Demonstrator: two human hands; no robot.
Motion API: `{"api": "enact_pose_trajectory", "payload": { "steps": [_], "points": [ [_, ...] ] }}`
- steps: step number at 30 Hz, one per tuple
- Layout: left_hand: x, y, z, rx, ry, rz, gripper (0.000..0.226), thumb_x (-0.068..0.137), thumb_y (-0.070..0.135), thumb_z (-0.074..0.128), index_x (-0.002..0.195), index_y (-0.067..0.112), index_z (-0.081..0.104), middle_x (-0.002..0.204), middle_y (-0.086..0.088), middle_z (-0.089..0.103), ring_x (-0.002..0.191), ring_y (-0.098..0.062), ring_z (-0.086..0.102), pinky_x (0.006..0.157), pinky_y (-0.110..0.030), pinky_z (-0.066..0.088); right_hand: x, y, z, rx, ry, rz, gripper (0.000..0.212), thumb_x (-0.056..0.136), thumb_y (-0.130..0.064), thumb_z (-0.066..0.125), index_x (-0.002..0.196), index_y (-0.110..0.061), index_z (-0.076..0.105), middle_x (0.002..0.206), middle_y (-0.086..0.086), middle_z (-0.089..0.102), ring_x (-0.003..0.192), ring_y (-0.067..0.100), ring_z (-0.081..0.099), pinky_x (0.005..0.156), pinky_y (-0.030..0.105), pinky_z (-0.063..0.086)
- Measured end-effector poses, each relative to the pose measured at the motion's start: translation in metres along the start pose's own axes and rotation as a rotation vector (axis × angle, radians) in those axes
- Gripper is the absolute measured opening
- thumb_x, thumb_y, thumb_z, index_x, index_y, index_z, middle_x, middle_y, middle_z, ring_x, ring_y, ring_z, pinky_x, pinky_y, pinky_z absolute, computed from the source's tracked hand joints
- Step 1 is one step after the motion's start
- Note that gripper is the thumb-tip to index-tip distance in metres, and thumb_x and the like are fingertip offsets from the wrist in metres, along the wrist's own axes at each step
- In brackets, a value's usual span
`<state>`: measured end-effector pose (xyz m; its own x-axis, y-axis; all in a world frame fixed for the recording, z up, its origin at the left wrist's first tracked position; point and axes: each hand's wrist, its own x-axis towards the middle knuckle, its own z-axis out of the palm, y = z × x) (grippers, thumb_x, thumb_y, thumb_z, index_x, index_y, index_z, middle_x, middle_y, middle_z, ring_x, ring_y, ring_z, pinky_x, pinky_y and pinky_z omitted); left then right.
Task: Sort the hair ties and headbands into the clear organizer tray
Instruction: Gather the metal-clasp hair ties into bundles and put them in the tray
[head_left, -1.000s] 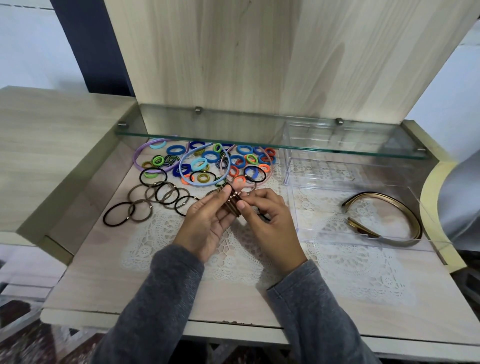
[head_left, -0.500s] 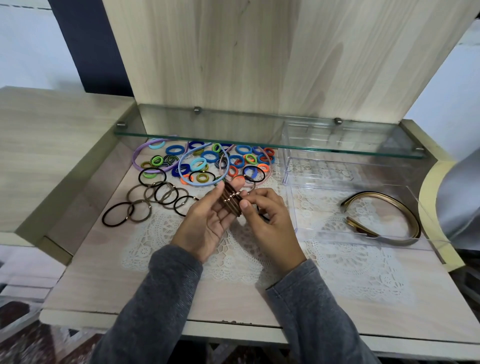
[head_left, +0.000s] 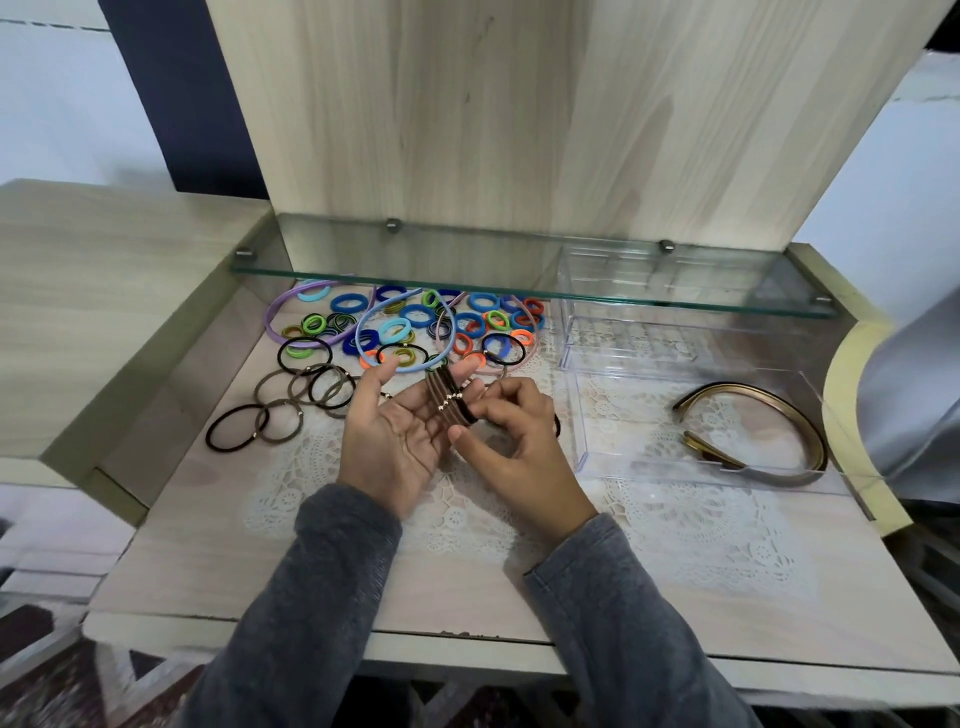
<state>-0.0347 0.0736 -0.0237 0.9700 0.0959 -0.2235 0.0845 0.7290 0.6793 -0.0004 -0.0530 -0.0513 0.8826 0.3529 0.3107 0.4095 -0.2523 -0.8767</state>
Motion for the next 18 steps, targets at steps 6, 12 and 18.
{"api": "enact_pose_trajectory", "payload": {
  "steps": [6, 12, 18],
  "points": [
    [0.004, 0.006, -0.007, -0.089, -0.04, -0.007, 0.058, 0.087, 0.045, 0.045, 0.101, -0.002, 0.074, 0.118, -0.014, 0.068, 0.1, -0.022, 0.068, 0.09, -0.034, 0.054, -0.001, -0.01, -0.012, -0.196, -0.032, -0.12, 0.019, 0.079, -0.032, 0.07, 0.092, -0.018, 0.07, 0.097, -0.003, 0.046, 0.098, 0.011, 0.034, 0.089, 0.021, 0.034],
    [0.004, 0.015, -0.005, -0.013, -0.175, -0.24, 0.042, 0.065, 0.04, 0.077, 0.094, 0.008, 0.075, 0.102, -0.002, 0.071, 0.09, -0.015, 0.067, 0.078, -0.028, 0.057, 0.003, -0.018, -0.061, -0.53, -0.125, -0.364, 0.033, 0.084, -0.044, 0.055, 0.096, -0.017, 0.071, 0.098, 0.0, 0.046, 0.095, 0.021, 0.039, 0.084, 0.033, 0.037],
    [0.01, 0.022, 0.039, 0.594, -0.154, -0.321, 0.016, 0.071, 0.024, 0.079, 0.078, 0.017, 0.066, 0.081, -0.002, 0.066, 0.072, -0.012, 0.065, 0.065, -0.023, 0.05, 0.013, -0.019, -0.112, -0.77, -0.096, -0.499, 0.025, 0.084, -0.037, 0.058, 0.087, -0.018, 0.074, 0.094, 0.006, 0.052, 0.089, 0.029, 0.048, 0.076, 0.044, 0.045]
  ]
}}
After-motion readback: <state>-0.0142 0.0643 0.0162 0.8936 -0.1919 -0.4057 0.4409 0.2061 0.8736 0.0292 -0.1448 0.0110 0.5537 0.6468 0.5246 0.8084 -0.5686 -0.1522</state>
